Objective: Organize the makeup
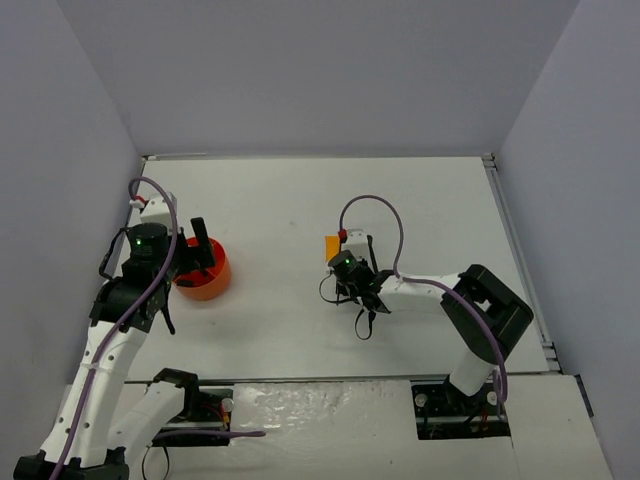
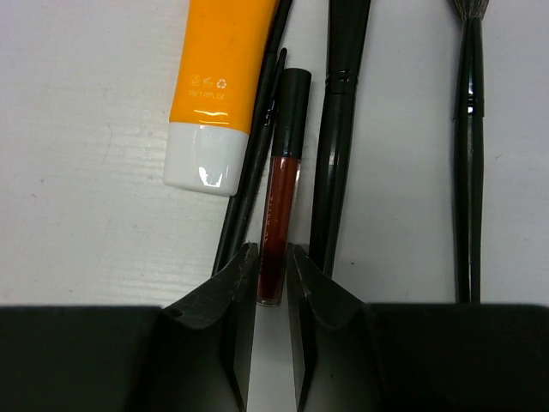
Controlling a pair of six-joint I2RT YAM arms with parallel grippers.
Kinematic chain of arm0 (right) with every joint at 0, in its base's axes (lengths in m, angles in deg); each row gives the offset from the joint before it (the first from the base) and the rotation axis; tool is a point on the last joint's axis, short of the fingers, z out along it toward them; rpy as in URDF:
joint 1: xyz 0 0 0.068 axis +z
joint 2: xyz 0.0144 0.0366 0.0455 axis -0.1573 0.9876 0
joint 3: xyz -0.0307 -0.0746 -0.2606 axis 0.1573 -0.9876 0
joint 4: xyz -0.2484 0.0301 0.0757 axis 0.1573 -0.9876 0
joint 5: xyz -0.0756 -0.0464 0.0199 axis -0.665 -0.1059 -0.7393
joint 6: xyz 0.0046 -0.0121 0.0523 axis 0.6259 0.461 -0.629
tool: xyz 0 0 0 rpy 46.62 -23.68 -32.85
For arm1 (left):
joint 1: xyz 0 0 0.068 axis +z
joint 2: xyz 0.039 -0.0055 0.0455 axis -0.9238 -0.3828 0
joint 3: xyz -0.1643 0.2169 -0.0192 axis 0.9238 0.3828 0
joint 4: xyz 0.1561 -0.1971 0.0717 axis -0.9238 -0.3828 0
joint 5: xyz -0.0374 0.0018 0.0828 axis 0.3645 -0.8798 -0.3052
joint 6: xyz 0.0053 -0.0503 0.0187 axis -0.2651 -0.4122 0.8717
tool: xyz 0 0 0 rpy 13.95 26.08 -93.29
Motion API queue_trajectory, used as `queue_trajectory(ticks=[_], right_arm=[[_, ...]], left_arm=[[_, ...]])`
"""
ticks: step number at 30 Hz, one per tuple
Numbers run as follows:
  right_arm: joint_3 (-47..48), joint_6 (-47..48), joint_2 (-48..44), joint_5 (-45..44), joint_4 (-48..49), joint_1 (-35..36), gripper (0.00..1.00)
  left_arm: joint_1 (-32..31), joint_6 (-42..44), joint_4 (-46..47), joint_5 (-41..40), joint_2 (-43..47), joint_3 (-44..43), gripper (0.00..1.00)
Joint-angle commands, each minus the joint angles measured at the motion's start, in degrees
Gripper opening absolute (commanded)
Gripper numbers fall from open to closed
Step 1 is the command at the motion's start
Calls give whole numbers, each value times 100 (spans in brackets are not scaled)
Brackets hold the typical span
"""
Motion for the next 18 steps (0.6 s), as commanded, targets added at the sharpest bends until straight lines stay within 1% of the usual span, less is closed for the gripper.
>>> queue_trajectory(ticks=[1, 2, 4, 6, 9, 15, 18], right_arm=[[169, -130, 130, -274, 80, -57, 10], [153, -130, 129, -308, 80, -59, 5], [103, -144, 60, -330, 80, -72, 3], [92, -136, 14, -299, 80, -123, 6], [107, -128, 26, -219, 71, -137, 16], [144, -145, 187, -163, 71, -146, 24], [127, -153, 197, -162, 95, -162, 25]], left_arm=[[60, 24, 309, 126, -37, -145, 97], [68, 17, 318, 171, -42, -145, 97], [68, -3, 342, 286, -55, -145, 97], [68, -22, 383, 400, -82, -145, 97], [68, -49, 412, 499, -140, -145, 97], [68, -85, 413, 499, -138, -145, 97], [68, -85, 413, 499, -147, -136, 97]])
